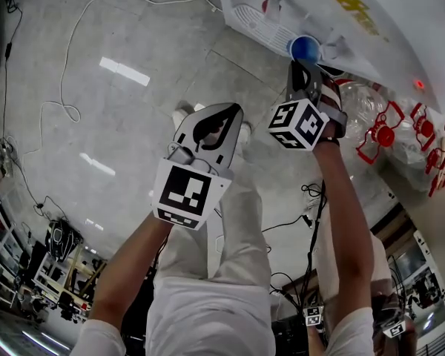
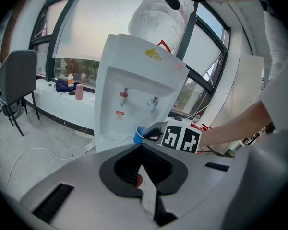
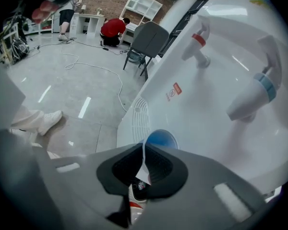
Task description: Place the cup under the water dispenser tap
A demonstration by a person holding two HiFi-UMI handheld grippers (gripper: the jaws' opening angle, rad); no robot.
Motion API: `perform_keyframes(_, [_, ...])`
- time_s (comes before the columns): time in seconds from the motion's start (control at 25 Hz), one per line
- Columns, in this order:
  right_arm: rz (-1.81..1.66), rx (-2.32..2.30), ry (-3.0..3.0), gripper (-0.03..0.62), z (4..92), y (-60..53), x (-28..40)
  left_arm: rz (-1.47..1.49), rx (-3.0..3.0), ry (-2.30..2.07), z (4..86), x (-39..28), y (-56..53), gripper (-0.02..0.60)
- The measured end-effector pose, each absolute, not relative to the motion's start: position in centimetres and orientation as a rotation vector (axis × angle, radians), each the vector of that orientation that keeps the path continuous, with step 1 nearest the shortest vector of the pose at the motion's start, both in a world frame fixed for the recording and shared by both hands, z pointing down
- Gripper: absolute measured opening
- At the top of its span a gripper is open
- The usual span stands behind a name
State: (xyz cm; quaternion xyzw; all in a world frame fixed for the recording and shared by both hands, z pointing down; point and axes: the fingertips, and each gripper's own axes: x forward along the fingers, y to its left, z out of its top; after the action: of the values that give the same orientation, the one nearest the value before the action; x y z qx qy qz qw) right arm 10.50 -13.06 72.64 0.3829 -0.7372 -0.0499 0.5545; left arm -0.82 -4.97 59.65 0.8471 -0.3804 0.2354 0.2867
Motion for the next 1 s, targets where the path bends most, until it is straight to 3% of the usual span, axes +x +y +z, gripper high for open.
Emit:
perform_keyframes(0.24, [-0.148,0.879,-1.728,0.029,72.8,-13.3,10.5,0.628,2.269,-1.009,59.5,-0.6,-4.9,0.002])
perform_keyframes(0.6, [-0.132,0.904,-1.748,0.109,71.6,-13.3,10.4,0.631,2.283,-1.011,58.4,-0.8,-5.0,0.002])
perform_keyframes(1.0, [-0.112,0.954,-1.805,0.096,67.6,-12.7,9.6,0.615,2.290,-1.041,56.1,-1.5,-5.0,0.002])
